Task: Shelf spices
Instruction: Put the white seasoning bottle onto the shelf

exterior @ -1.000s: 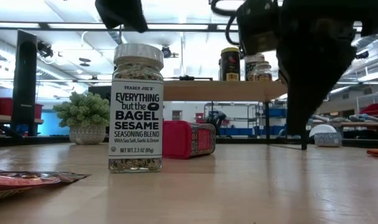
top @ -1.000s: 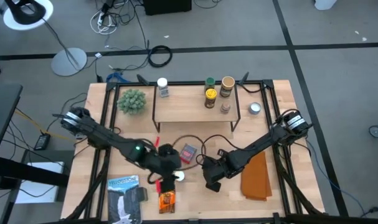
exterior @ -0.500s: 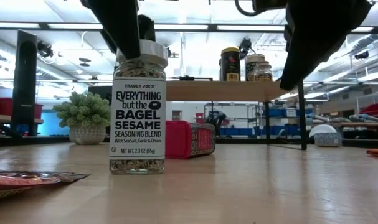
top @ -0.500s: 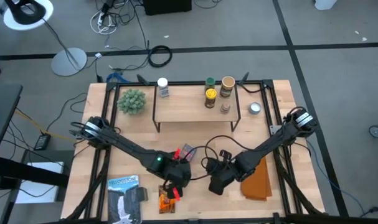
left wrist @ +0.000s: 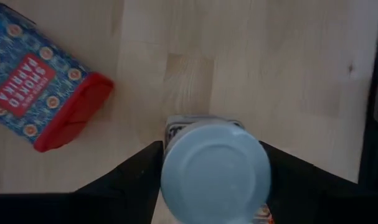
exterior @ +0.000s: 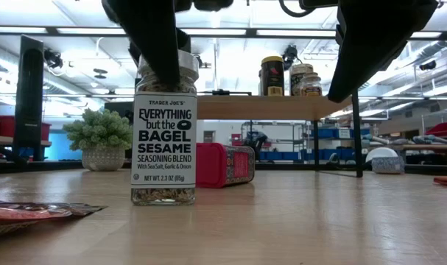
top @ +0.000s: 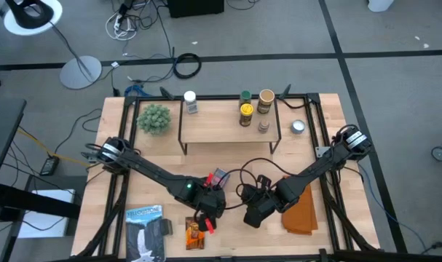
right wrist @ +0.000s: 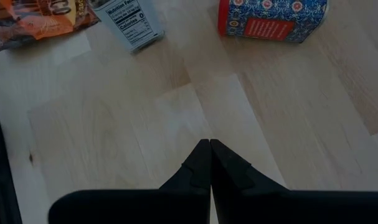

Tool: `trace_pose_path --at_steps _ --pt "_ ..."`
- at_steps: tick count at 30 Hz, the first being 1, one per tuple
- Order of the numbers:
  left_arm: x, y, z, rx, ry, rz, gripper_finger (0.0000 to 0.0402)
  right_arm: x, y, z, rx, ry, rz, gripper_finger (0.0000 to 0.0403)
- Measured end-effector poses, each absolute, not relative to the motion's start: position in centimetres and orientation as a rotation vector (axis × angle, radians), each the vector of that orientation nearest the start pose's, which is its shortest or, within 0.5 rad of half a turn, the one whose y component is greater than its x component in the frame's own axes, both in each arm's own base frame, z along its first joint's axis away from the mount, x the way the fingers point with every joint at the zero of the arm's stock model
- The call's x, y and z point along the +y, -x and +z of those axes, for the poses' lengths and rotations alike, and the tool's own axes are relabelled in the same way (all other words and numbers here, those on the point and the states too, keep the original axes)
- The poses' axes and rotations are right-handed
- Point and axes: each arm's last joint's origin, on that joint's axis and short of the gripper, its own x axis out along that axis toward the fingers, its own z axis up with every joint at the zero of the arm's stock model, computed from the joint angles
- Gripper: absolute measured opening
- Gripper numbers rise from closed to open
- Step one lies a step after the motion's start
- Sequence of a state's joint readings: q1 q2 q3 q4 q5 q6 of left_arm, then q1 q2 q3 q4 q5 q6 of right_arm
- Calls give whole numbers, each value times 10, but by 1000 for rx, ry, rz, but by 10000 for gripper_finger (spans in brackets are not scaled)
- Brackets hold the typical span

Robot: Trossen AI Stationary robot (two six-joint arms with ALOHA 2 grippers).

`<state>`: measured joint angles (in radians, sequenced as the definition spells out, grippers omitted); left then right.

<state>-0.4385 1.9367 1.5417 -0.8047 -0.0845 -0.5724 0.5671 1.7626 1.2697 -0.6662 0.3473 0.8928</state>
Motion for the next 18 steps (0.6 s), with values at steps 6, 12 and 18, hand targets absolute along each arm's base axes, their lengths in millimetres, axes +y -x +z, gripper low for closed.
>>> trace_pose_path --at_steps 6,12,18 --pt "-170 -367 202 1253 187 37 248 181 -302 213 1016 -297 -273 0" --pt "-170 -367 199 1267 191 32 234 181 -302 213 1016 -299 -275 0" --pt "-170 -367 199 1266 187 27 185 181 -303 212 1015 -300 -274 0"
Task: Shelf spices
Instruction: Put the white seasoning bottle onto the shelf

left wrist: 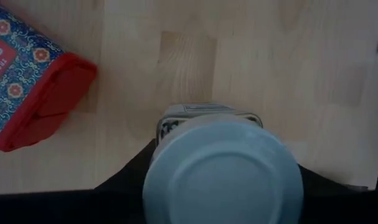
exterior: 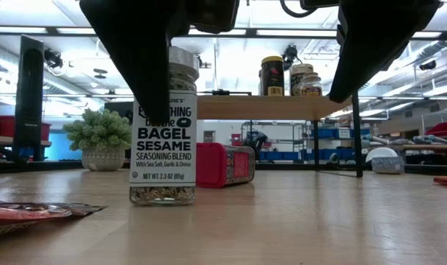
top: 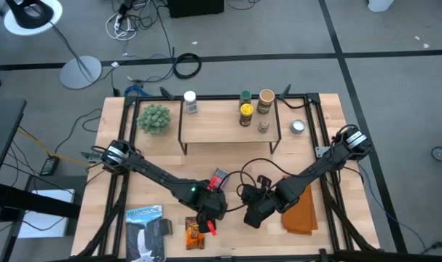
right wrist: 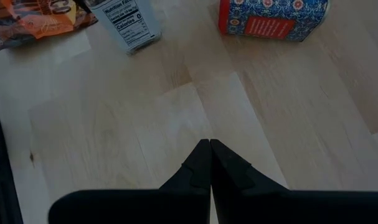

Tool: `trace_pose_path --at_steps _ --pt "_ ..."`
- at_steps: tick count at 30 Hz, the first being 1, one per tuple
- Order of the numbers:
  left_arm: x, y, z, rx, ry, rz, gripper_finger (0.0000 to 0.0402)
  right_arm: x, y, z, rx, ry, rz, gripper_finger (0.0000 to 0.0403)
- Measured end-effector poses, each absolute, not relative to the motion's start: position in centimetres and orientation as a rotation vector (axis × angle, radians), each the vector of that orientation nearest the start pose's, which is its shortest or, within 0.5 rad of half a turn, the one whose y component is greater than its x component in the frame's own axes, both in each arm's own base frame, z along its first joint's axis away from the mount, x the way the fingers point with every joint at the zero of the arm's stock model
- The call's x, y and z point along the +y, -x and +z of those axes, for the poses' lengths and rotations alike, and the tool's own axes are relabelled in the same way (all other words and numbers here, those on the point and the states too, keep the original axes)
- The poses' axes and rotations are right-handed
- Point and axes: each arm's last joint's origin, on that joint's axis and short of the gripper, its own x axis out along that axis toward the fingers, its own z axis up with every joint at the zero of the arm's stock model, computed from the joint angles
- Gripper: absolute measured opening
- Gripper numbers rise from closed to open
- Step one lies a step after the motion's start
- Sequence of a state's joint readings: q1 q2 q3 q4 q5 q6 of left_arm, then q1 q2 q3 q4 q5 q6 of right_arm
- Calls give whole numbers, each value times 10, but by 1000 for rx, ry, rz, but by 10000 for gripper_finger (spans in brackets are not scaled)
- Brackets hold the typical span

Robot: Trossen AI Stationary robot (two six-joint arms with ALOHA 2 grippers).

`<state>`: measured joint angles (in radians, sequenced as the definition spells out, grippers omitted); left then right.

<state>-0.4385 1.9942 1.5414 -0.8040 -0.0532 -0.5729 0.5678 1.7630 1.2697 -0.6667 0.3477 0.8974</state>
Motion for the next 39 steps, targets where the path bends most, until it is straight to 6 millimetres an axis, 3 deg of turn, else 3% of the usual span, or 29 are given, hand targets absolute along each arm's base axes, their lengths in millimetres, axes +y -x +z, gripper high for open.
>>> trace_pose_path --at_steps 7,16,21,27,33,39 --pt "-167 -367 206 1293 127 -4 188 181 -303 212 1016 -300 -275 0" --pt "-154 -373 261 1309 -33 -87 190 182 -303 212 1011 -316 -281 0" --pt "-135 -373 295 1329 -124 -53 190 183 -302 212 1012 -315 -278 0" --pt "-98 -372 338 1331 -182 -44 190 185 -301 212 1012 -312 -273 0" --pt "-48 -368 378 1277 -198 -23 190 191 -301 214 985 -328 -244 0" --pt "11 -345 411 1193 -128 31 190 197 -299 215 940 -321 -257 0"
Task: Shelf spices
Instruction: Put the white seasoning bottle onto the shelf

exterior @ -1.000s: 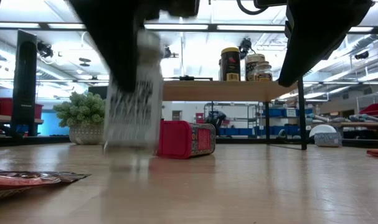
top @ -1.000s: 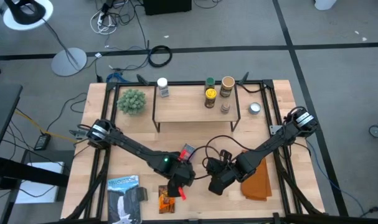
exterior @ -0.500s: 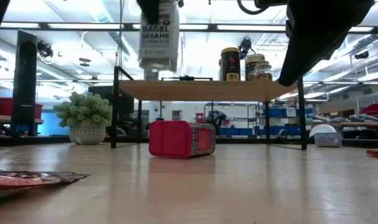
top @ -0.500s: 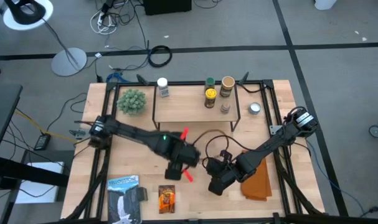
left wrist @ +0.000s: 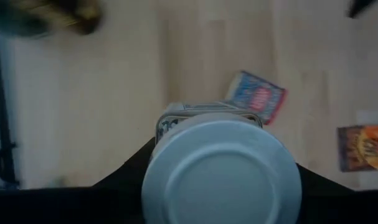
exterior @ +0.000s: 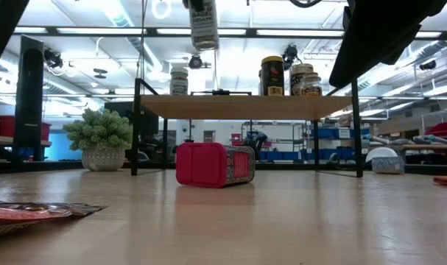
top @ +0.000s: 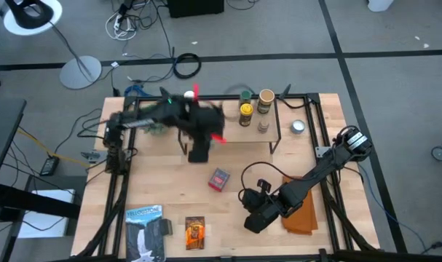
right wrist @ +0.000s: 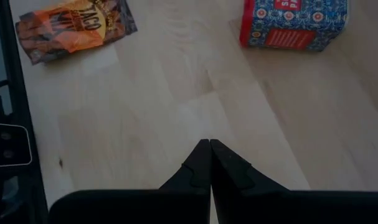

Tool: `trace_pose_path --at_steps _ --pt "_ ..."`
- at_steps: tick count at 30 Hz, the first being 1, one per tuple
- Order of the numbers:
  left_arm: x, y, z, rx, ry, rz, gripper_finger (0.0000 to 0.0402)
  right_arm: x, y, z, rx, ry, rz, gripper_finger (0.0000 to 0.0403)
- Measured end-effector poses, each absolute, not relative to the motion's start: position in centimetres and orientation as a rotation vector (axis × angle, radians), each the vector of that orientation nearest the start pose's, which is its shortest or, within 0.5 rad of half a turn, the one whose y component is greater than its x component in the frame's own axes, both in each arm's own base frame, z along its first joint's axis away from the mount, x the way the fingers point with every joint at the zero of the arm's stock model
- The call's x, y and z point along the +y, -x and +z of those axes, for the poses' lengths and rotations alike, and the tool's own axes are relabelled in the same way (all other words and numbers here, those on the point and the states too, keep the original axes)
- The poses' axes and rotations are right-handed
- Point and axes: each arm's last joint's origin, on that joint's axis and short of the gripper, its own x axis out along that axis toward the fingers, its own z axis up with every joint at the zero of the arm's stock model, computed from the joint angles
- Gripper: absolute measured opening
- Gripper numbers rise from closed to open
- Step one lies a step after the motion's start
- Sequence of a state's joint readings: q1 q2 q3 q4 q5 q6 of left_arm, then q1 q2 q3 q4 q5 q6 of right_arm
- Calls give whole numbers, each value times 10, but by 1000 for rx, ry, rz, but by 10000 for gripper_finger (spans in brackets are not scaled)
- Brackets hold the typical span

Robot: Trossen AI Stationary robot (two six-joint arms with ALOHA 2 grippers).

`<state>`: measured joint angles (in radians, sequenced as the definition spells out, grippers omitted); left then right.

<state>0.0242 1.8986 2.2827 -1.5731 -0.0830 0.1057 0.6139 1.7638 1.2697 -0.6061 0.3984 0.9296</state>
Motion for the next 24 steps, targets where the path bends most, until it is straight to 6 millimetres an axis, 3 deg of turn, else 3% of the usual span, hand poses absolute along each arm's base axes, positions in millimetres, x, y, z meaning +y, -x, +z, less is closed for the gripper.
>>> trace_pose_path --at_steps 7,13,18,24 --pt "60 -323 426 1157 -77 87 190 196 -298 215 942 -330 -276 0" --pt "91 -321 402 1263 -33 143 190 196 -298 214 936 -365 -300 0" --pt "108 -317 372 1372 14 163 190 197 -297 214 933 -385 -313 0" --pt "110 -299 372 1292 16 197 190 201 -294 214 933 -384 -305 0"
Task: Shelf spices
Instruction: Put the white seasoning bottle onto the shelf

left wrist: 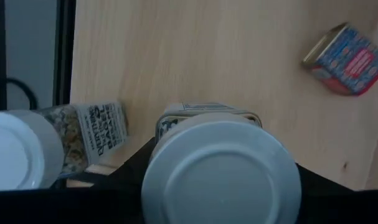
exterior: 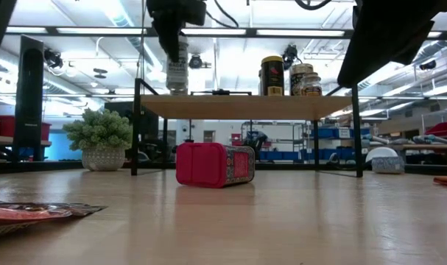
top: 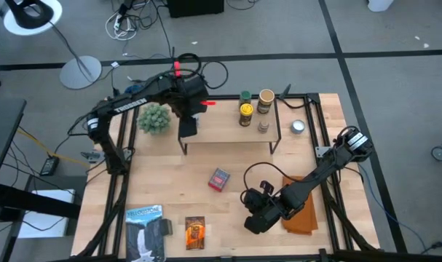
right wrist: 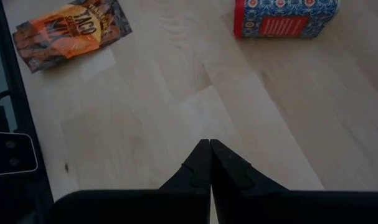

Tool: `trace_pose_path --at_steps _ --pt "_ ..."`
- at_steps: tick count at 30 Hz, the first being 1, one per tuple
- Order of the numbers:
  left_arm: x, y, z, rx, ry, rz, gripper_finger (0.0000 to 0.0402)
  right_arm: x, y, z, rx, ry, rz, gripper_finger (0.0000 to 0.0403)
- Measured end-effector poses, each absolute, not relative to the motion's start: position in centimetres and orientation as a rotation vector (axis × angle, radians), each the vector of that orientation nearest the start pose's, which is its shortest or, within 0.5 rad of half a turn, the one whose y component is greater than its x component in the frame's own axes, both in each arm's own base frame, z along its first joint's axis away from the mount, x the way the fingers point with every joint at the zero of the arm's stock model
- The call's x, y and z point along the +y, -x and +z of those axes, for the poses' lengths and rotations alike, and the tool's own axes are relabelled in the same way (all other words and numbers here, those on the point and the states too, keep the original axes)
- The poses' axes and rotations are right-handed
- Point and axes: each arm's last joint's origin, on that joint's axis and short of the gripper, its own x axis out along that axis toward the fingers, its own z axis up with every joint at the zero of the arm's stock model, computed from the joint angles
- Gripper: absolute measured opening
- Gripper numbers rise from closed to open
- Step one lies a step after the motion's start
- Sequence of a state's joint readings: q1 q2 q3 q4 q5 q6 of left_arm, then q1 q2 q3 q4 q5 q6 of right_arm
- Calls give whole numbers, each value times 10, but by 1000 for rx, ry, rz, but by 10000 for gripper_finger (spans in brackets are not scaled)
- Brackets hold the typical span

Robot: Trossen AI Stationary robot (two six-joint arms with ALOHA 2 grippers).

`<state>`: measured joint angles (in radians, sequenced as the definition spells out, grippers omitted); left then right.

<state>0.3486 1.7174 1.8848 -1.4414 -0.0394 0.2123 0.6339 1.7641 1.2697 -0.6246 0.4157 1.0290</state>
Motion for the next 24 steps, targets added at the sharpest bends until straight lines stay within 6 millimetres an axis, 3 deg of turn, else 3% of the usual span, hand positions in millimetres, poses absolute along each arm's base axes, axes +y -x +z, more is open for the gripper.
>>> trace_pose_path --at_steps 5,10,24 --pt "110 -291 365 1248 39 184 190 201 -294 214 931 -387 -307 0" --pt "110 -293 343 1295 44 164 190 201 -294 214 927 -400 -316 0" --pt "113 -294 339 1254 38 157 218 201 -294 215 920 -408 -324 0"
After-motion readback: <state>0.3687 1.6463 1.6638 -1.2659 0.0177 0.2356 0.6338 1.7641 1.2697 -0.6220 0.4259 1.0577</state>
